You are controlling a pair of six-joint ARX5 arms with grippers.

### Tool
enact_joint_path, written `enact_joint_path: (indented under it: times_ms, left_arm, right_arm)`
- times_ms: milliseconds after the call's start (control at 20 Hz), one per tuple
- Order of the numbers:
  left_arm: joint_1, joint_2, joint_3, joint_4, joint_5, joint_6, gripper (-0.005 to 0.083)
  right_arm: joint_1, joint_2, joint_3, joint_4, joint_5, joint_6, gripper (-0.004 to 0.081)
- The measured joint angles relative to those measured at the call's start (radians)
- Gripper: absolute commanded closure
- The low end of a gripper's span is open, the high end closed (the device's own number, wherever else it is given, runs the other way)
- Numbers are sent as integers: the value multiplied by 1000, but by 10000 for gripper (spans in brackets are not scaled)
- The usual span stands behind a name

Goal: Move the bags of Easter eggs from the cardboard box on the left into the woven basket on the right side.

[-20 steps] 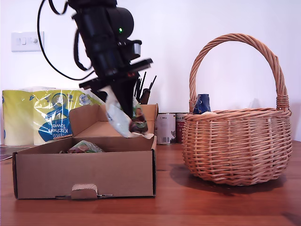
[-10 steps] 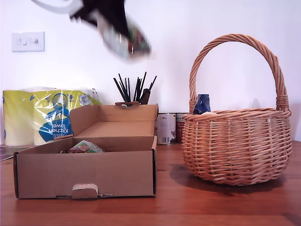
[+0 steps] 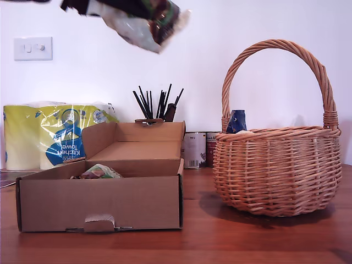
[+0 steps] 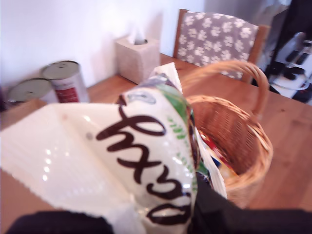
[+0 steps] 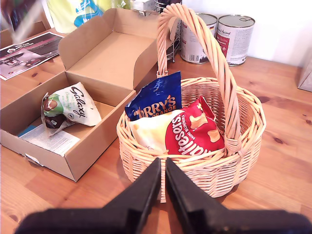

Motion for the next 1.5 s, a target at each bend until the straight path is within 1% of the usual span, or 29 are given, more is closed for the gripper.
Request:
enact_joint_path:
  times_ms: [150, 350, 550, 700, 800, 900, 1050, 1250, 1400, 1500]
  left_arm:
    - [-40, 45, -17, 92, 51, 0, 733]
    - [-110, 213, -16, 318, 50, -51, 733]
    - [-191, 392, -17, 559, -22, -130, 735]
    - [-233, 465, -17, 688, -89, -175, 735]
    - [-256, 493, -17, 761, -138, -183, 741]
    - [-275, 520, -16, 809, -175, -184, 756]
    - [-289, 574, -5, 811, -216, -184, 756]
    - [-295, 623, 23, 812, -231, -184, 755]
    - [-297, 629, 33, 867, -232, -188, 755]
    - [-301, 647, 64, 894, -243, -197, 755]
  right_arm:
    - [0, 0, 0, 0, 0, 0, 782]
    - [0, 0, 0, -1, 0, 0, 782]
    - [0, 0, 0, -2, 0, 0, 782]
    - [0, 0, 0, -2, 0, 0, 782]
    - [0, 0, 0, -2, 0, 0, 782]
    - [0, 0, 0, -2, 0, 0, 782]
    - [0, 0, 0, -2, 0, 0, 782]
    - [0, 0, 0, -2, 0, 0, 782]
    - [0, 0, 0, -2, 0, 0, 782]
    - [0, 0, 0, -2, 0, 0, 782]
